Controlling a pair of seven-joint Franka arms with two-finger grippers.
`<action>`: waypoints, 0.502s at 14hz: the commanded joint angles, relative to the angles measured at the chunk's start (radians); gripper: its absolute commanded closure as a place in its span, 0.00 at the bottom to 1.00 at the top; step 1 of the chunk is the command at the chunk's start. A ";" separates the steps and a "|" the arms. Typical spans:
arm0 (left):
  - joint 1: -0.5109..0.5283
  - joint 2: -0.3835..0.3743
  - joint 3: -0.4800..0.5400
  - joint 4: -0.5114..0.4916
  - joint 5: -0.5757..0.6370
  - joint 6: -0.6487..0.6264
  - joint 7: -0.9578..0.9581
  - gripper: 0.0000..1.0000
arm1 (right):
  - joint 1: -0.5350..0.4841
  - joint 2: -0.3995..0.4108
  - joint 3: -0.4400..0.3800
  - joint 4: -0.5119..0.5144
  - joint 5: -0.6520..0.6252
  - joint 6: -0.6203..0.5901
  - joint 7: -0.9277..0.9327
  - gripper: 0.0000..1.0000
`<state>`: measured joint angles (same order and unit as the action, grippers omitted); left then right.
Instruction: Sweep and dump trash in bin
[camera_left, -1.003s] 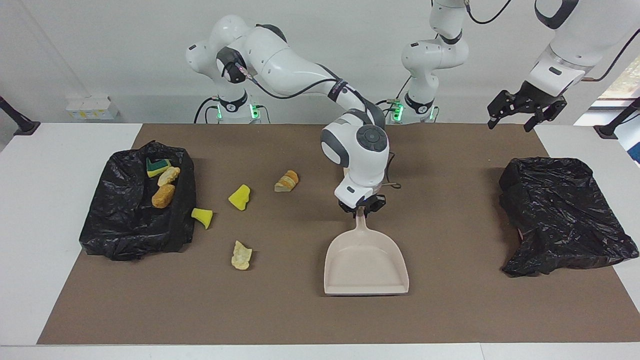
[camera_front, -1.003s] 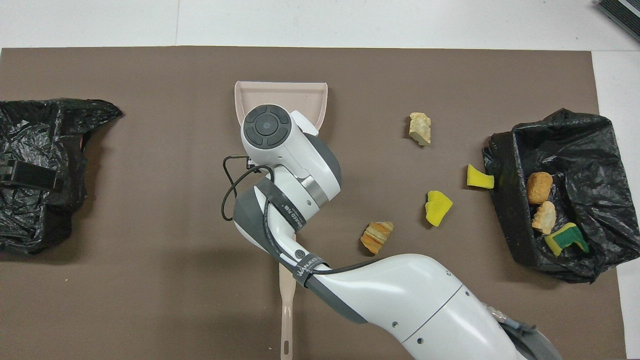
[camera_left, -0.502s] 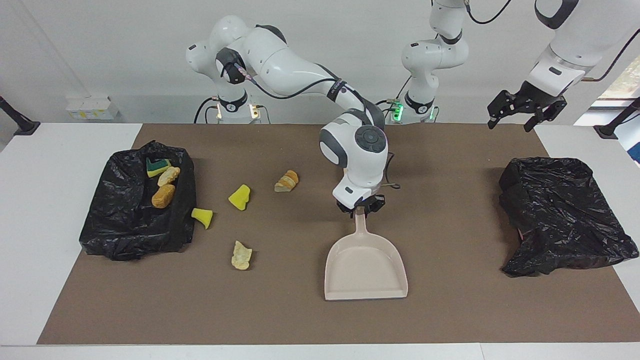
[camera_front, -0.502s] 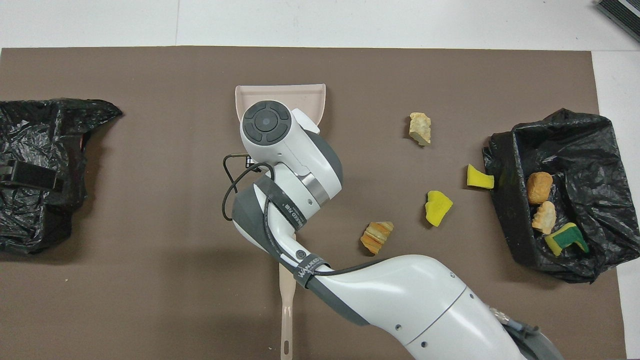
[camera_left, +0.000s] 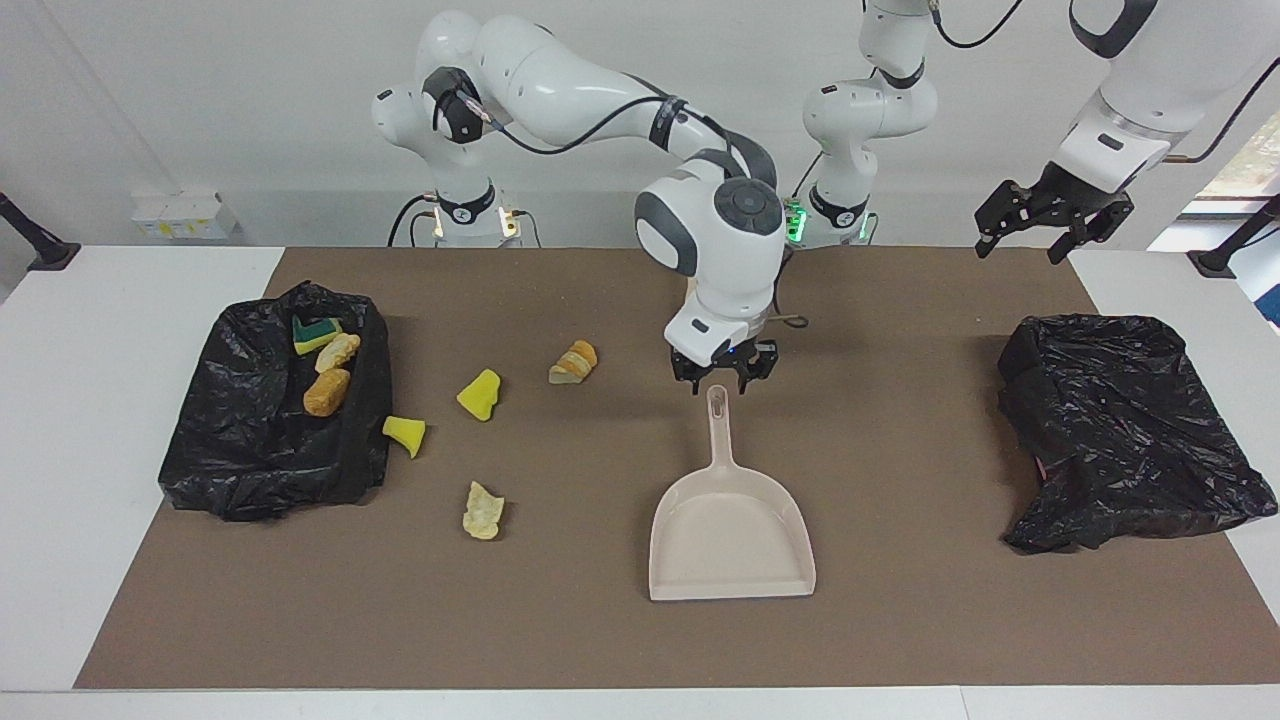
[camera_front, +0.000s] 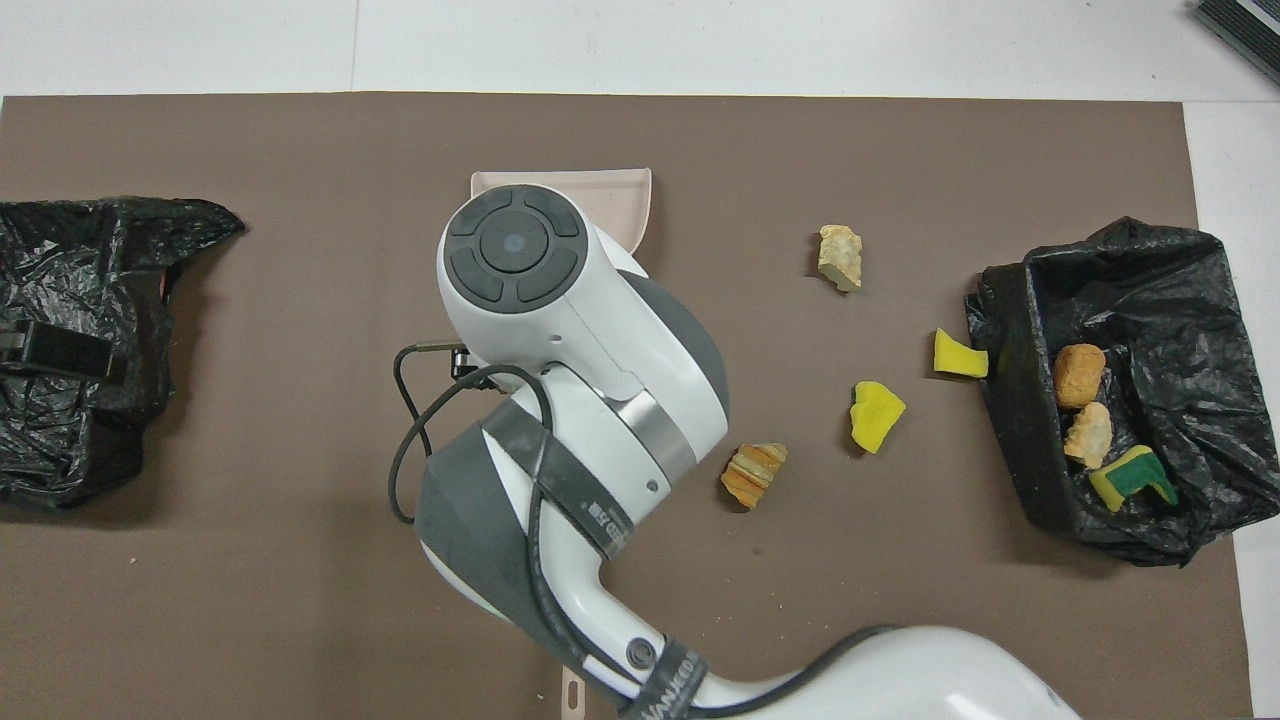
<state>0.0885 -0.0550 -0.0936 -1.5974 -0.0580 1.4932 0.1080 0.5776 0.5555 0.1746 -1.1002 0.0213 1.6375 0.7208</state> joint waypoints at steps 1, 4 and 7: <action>0.008 -0.011 -0.008 -0.012 0.021 0.007 -0.008 0.00 | -0.018 -0.152 0.005 -0.153 0.048 -0.078 0.026 0.00; 0.008 -0.011 -0.008 -0.012 0.021 0.007 -0.008 0.00 | 0.023 -0.241 0.008 -0.229 0.049 -0.137 0.064 0.00; -0.022 -0.011 -0.018 -0.004 0.009 0.016 -0.011 0.00 | 0.057 -0.334 0.009 -0.386 0.063 -0.090 0.069 0.00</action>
<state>0.0861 -0.0551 -0.0984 -1.5974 -0.0584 1.4963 0.1080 0.6258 0.3166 0.1787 -1.3207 0.0570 1.4895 0.7620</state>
